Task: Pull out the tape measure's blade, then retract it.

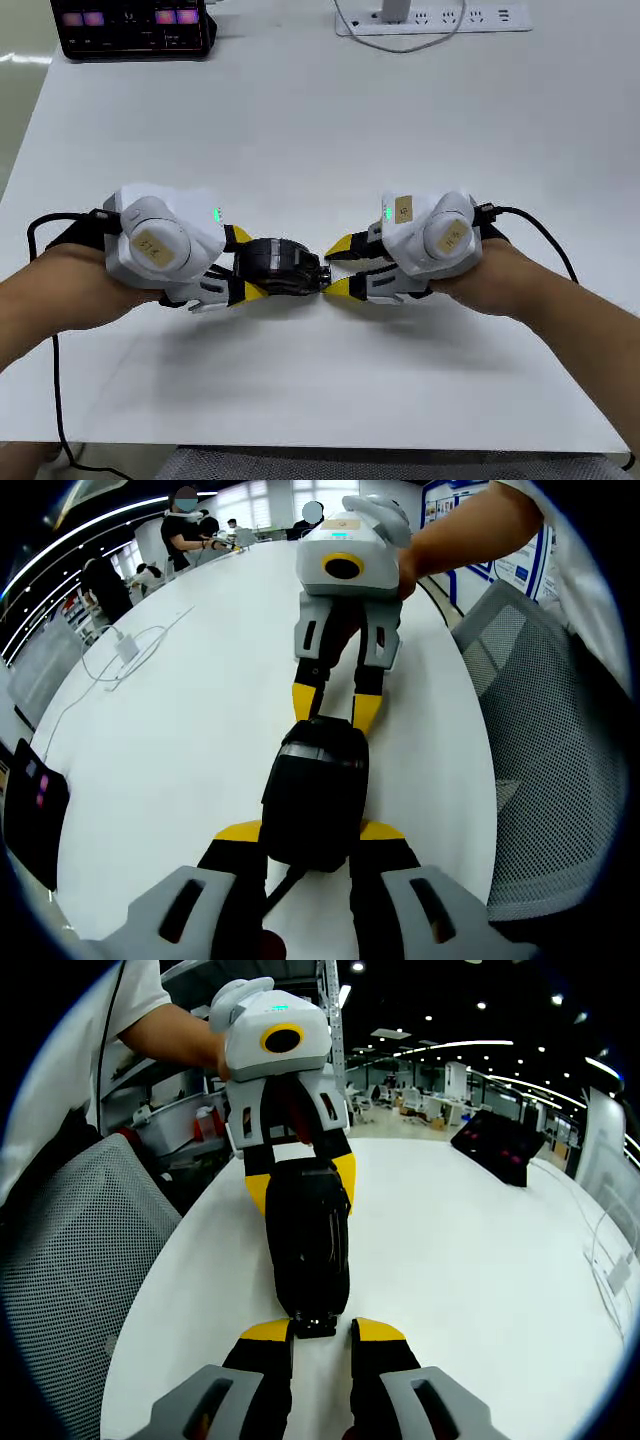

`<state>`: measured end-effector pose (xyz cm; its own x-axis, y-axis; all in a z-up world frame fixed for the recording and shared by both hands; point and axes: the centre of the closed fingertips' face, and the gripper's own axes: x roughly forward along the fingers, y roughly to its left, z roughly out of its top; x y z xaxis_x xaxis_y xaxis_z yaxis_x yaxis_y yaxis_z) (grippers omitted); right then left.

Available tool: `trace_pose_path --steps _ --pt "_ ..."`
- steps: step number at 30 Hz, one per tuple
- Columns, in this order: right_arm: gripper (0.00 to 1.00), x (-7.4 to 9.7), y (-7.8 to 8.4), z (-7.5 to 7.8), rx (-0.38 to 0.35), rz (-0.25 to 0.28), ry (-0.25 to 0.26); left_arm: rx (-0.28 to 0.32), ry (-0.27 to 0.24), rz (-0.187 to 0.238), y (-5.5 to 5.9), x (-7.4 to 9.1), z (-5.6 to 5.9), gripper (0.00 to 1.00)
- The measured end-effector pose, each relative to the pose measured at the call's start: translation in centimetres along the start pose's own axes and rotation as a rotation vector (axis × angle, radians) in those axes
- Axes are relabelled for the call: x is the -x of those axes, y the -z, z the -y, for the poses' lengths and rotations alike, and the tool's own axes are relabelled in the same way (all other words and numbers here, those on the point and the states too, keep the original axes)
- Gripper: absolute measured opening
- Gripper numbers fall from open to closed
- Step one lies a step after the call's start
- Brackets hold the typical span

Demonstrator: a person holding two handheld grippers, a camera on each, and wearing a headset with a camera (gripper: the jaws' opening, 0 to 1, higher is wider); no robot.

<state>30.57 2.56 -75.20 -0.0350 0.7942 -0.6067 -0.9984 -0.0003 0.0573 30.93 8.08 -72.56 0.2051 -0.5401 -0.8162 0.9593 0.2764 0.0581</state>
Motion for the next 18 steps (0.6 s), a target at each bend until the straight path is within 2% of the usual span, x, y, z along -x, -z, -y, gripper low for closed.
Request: trace_pose_path --steps 11,18 --pt "0.12 -0.19 -0.07 -0.51 0.014 0.007 -0.017 -0.001 -0.002 -0.001 0.04 -0.06 -0.04 0.27" --pt "0.12 -0.14 -0.02 -0.49 0.013 0.009 -0.013 0.0 -0.003 -0.002 0.06 -0.07 -0.04 0.27"
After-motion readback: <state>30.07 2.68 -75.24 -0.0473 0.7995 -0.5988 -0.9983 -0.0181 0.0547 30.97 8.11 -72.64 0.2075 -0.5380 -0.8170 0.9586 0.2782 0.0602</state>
